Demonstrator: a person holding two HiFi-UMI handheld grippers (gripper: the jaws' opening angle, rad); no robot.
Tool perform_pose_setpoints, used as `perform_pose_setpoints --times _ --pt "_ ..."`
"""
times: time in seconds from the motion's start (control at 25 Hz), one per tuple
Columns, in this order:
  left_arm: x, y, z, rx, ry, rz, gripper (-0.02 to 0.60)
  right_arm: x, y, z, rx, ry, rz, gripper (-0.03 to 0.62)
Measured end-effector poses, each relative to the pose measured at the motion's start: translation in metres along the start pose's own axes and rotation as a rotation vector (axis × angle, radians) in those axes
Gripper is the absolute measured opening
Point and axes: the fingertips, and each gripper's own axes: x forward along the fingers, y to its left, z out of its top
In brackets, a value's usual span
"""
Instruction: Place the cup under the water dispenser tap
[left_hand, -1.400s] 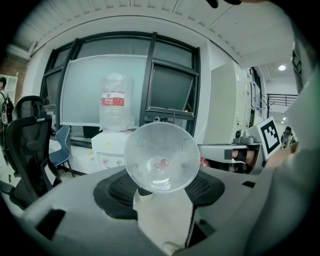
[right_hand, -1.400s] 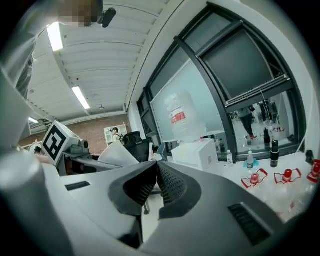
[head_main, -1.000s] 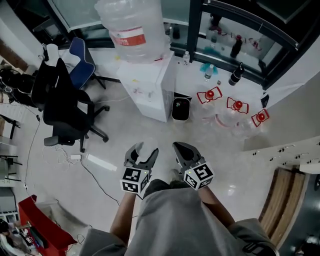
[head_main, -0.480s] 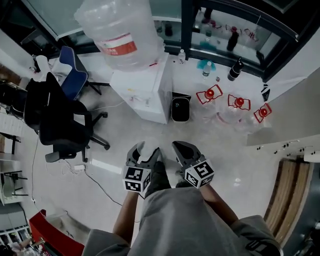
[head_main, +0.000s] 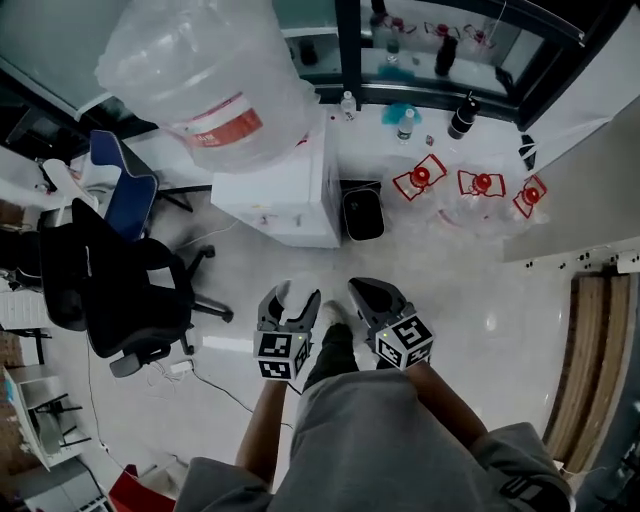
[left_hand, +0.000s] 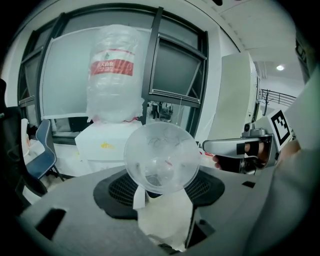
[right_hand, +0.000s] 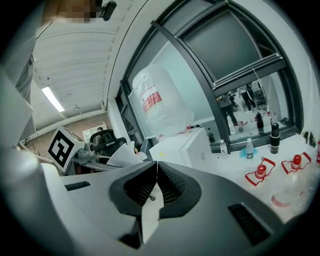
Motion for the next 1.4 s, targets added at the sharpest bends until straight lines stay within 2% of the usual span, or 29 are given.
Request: perform_pose_setpoints --times 0.24,0.56,0.76,0.92,1.4 --pt "0.03 0.035 -0.008 0.008 0.032 -0.029 0.268 0.035 -0.01 -0.009 0.032 0.006 -0.082 0.011" --pt "0.073 0.042 -0.027 0.031 0.088 -0.074 0.268 0.055 -0.041 -0.028 0.079 0.018 -0.176 0.011" --pt "0.087 0.038 -0.032 0.043 0.108 -0.069 0.268 0.052 -0.055 -0.037 0.107 0.037 -0.185 0.011" --pt "0.102 0.052 -0.047 0.032 0.13 -0.027 0.268 0.056 -0.063 -0.051 0.102 0.059 -0.178 0.011" --pt "0.176 0.086 -0.125 0.066 0.184 0.009 0.268 0.078 -0.105 -0.133 0.144 0.115 -0.174 0.011"
